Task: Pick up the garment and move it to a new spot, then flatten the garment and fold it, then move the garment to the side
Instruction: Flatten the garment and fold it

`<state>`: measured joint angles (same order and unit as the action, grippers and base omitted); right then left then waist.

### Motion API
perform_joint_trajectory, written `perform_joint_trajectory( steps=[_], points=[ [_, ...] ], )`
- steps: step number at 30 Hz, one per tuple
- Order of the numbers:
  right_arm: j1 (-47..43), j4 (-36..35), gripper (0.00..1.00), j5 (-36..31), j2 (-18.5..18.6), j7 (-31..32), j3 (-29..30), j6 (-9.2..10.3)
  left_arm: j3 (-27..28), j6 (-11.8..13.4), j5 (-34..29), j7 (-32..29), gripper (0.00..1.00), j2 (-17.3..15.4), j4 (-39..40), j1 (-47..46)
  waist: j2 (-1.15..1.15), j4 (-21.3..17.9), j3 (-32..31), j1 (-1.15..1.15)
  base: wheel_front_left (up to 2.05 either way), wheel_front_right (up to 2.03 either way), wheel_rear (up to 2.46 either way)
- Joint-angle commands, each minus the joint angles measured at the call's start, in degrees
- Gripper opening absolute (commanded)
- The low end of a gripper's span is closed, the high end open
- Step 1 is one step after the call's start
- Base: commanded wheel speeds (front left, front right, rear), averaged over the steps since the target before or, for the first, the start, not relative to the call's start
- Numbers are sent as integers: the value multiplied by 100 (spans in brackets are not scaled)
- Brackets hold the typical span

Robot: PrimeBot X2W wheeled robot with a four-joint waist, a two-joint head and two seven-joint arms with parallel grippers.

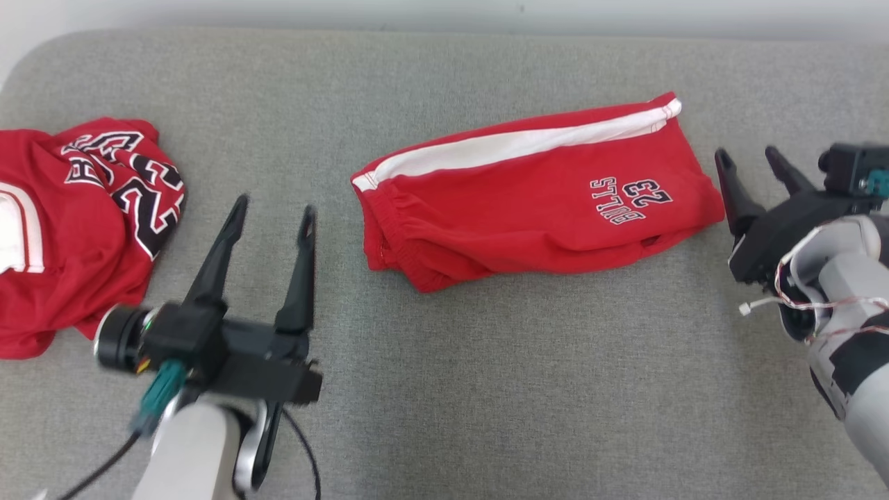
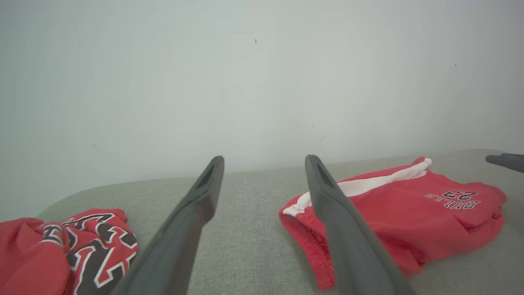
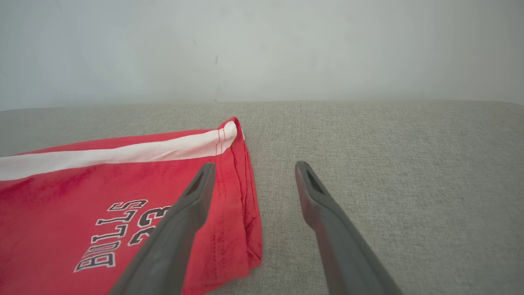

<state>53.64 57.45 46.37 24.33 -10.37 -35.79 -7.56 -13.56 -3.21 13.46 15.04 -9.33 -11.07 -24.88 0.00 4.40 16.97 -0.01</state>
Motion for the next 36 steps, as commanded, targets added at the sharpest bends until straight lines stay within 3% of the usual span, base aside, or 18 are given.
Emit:
perform_joint_trajectory(
  steps=[1, 7, 13, 21, 22, 23, 24, 36],
  points=[
    [-123, 3, 100, 71, 39, -38, -36, 15, 133, 31, -92, 19, 100, 46, 154, 229, 0, 8, -117, 1, 0, 0, 0],
    [-284, 92, 100, 277, 85, -72, -145, 16, 829, 184, -437, 19, 100, 344, 987, 1135, 0, 148, -144, 1, 0, 0, 0],
    [-97, 356, 100, 355, 82, 70, -233, 15, 1104, 72, -656, 20, 100, 501, 1027, 1610, 0, 327, 9, 1, 0, 0, 0],
    [70, 943, 100, 459, -79, 355, -259, 15, 1215, -72, -743, 20, 100, 615, 1043, 1518, 0, 534, 133, 1, 0, 0, 0],
    [71, 984, 82, 482, -102, 416, -268, 15, 1213, -80, -748, 20, 100, 623, 1034, 1506, 0, 540, 133, 1, 0, 0, 0],
    [67, 1013, 35, 503, -118, 465, -283, 15, 1213, -88, -748, 20, 100, 628, 1025, 1499, 0, 539, 126, 1, 0, 0, 0],
    [44, 1021, 0, 538, -145, 511, -297, 15, 1211, -99, -749, 20, 100, 632, 1013, 1499, 0, 533, 115, 1, 0, 0, 0],
    [-666, 434, 0, 993, 135, 56, -364, 16, 1384, -171, -758, 20, 100, 645, 866, 1873, 0, 142, -453, 1, 0, 0, 0]
  ],
)
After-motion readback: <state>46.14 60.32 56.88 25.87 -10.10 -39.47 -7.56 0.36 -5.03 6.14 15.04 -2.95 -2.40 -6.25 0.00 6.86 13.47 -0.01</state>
